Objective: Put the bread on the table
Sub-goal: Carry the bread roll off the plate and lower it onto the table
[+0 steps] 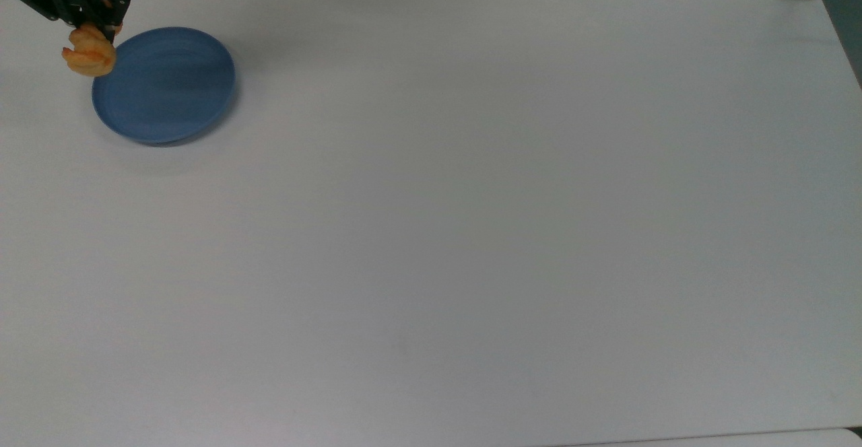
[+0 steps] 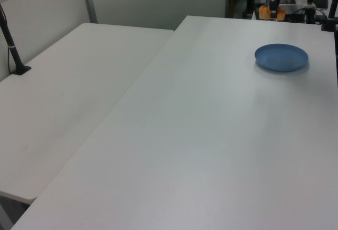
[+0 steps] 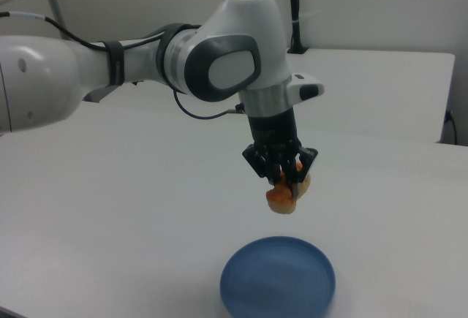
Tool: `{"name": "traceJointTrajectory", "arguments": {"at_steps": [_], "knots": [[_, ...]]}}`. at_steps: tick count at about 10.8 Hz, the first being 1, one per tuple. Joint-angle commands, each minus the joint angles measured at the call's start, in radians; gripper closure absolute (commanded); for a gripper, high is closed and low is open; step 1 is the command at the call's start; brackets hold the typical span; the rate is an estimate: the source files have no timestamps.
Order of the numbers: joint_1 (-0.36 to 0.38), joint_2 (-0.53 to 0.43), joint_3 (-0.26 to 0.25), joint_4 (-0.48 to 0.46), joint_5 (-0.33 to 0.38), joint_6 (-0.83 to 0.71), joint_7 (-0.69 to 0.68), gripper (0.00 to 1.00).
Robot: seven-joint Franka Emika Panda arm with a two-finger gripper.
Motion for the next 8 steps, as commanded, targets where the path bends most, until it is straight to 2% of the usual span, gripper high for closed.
{"name": "traceJointTrajectory", "arguments": {"at_steps": [1, 5, 8], "knots": [[0.007, 0.056, -0.002, 0.106, 0.057, 0.022, -0.001, 0.75], [0.050, 0.163, -0.001, 0.139, 0.106, 0.239, 0.057, 0.75], [0.065, 0.267, 0.011, 0.139, 0.174, 0.454, 0.057, 0.75]]}}
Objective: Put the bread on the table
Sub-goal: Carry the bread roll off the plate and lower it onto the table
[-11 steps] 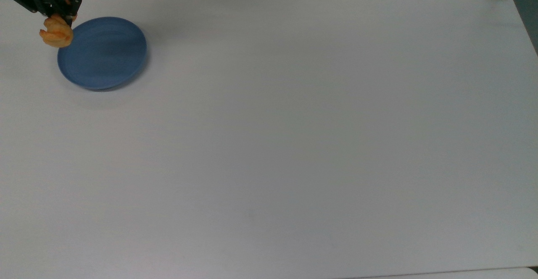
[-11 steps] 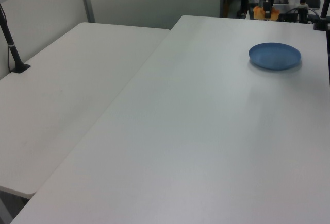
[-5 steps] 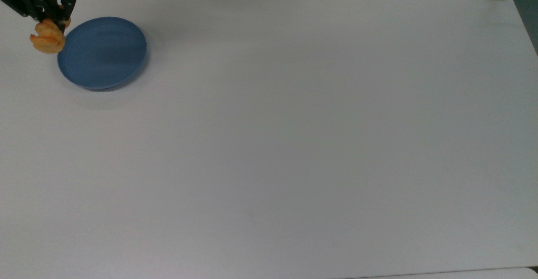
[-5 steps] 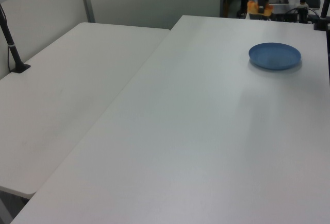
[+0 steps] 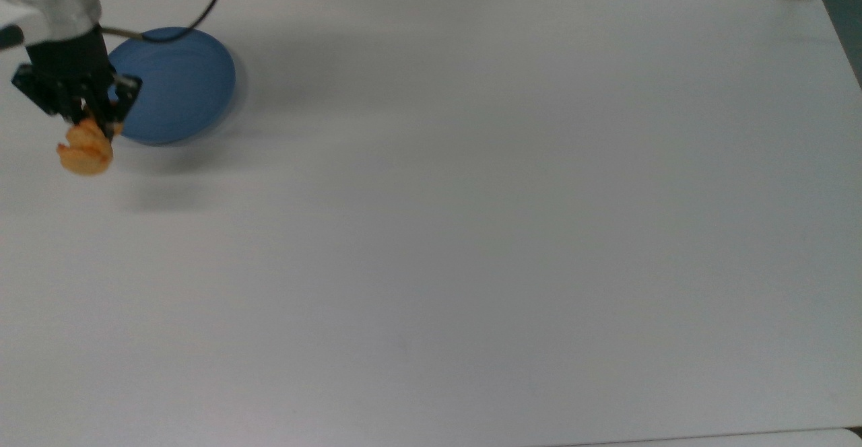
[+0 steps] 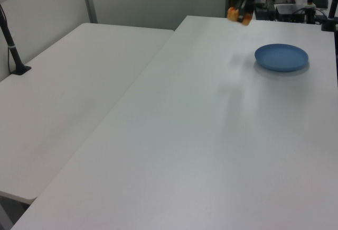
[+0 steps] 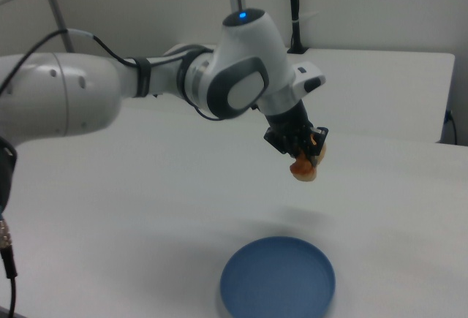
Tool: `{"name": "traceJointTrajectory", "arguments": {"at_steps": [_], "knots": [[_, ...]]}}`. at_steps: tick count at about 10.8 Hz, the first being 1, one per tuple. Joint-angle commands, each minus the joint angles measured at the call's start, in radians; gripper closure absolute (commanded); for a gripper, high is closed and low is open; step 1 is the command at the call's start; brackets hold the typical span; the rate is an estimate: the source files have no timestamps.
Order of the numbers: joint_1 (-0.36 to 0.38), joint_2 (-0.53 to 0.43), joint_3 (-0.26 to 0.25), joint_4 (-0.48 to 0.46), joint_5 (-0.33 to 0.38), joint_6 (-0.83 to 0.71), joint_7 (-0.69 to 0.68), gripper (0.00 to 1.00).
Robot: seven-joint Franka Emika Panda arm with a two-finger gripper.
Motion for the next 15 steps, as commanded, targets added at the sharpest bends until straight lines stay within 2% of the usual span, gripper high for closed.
{"name": "traceJointTrajectory", "arguments": {"at_steps": [1, 5, 8, 10, 12, 13, 14, 15], "knots": [[0.005, 0.102, 0.020, 0.030, 0.050, 0.158, 0.009, 0.75], [0.005, 0.208, 0.068, 0.028, 0.051, 0.345, 0.006, 0.71], [0.003, 0.269, 0.088, 0.028, 0.050, 0.453, 0.003, 0.70], [0.002, 0.294, 0.100, 0.024, 0.050, 0.519, 0.006, 0.66], [0.002, 0.308, 0.100, 0.024, 0.047, 0.525, 0.005, 0.51], [0.002, 0.311, 0.100, 0.025, 0.047, 0.525, 0.002, 0.47], [0.000, 0.311, 0.100, 0.024, 0.043, 0.525, 0.002, 0.36], [-0.001, 0.311, 0.102, 0.021, 0.043, 0.525, 0.005, 0.15]]}}
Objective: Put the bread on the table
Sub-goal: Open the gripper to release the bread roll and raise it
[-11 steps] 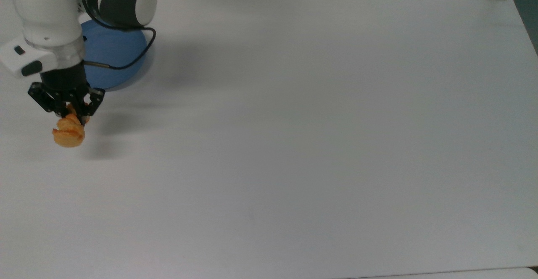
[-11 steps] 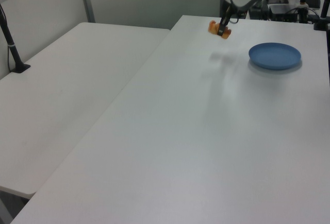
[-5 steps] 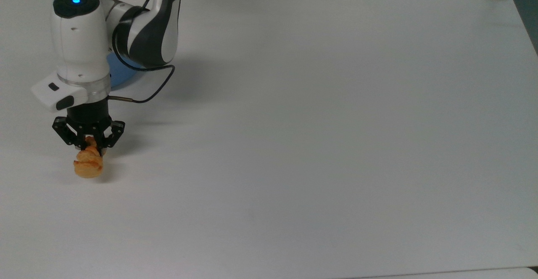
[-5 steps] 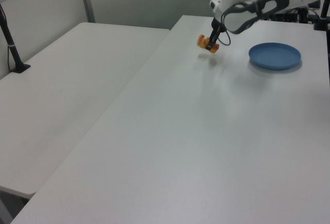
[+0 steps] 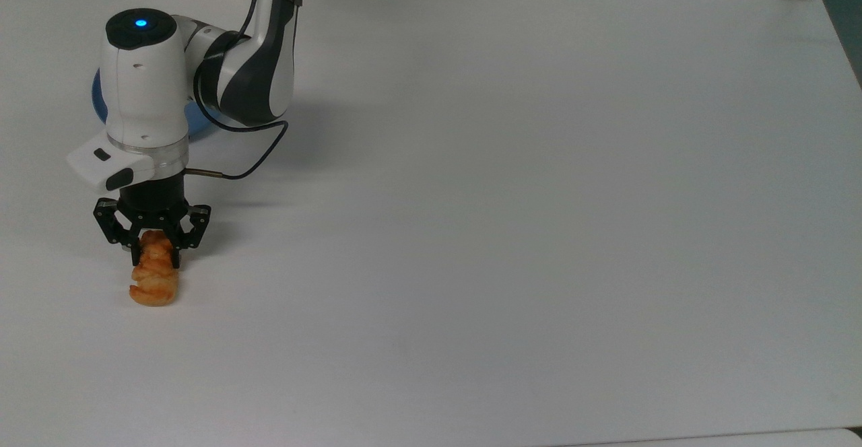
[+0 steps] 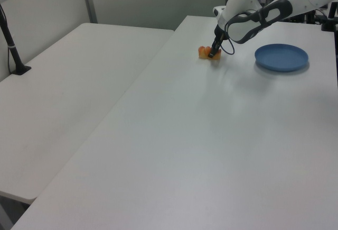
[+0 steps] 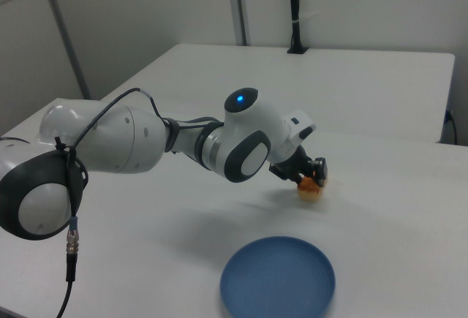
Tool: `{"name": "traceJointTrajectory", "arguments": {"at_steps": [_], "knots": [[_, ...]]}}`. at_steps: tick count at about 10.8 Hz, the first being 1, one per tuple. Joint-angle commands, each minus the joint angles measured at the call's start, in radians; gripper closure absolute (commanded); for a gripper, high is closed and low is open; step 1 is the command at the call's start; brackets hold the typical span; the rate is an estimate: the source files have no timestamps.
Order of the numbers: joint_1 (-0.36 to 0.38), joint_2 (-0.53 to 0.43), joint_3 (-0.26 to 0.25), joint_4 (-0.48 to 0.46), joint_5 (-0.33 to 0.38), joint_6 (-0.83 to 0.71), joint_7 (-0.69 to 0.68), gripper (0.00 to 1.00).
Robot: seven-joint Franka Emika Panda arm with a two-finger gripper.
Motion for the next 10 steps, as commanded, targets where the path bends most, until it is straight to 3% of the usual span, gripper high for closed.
{"name": "traceJointTrajectory", "arguments": {"at_steps": [1, 6, 10], "knots": [[-0.006, 0.009, 0.006, 0.010, 0.011, 0.017, 0.007, 0.02], [-0.001, -0.025, 0.015, 0.004, 0.004, 0.045, 0.007, 0.00], [0.011, -0.218, 0.031, -0.104, 0.002, -0.027, 0.079, 0.00]]}}
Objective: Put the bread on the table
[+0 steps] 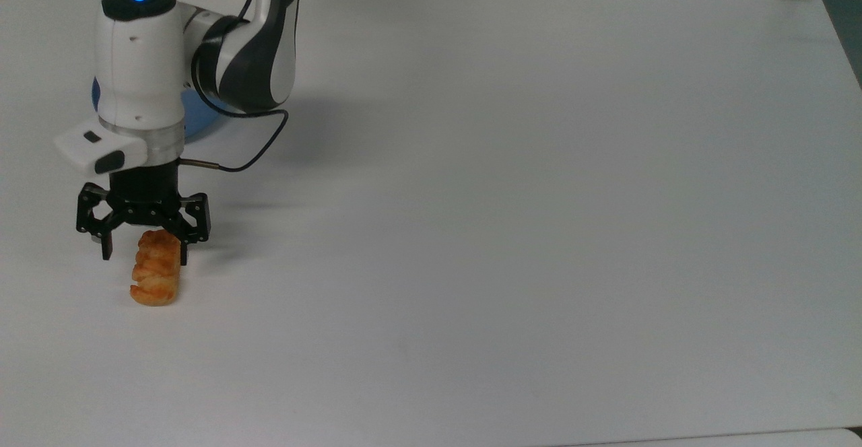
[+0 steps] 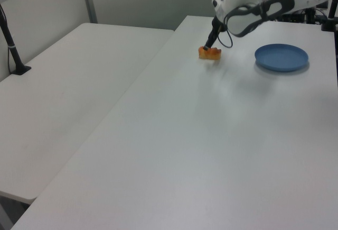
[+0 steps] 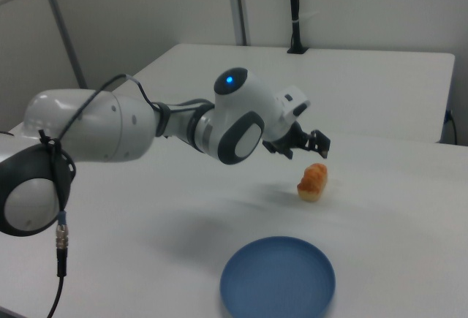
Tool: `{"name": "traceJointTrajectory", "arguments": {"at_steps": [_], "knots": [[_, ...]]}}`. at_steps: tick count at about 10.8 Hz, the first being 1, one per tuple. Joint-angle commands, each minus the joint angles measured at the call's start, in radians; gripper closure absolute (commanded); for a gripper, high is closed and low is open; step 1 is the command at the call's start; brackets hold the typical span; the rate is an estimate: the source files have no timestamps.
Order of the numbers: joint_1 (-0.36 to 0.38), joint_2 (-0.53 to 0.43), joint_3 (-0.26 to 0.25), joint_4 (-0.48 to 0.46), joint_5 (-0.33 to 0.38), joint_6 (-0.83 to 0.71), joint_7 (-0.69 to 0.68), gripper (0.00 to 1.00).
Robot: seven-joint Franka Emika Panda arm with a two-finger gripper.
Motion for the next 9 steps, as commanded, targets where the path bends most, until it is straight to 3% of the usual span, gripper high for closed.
{"name": "traceJointTrajectory", "arguments": {"at_steps": [1, 5, 9], "knots": [[0.029, -0.201, 0.011, -0.116, -0.001, -0.146, 0.073, 0.00], [0.139, -0.383, 0.012, -0.114, -0.113, -0.505, 0.292, 0.00], [0.257, -0.541, 0.012, -0.125, -0.113, -0.852, 0.328, 0.00]]}}
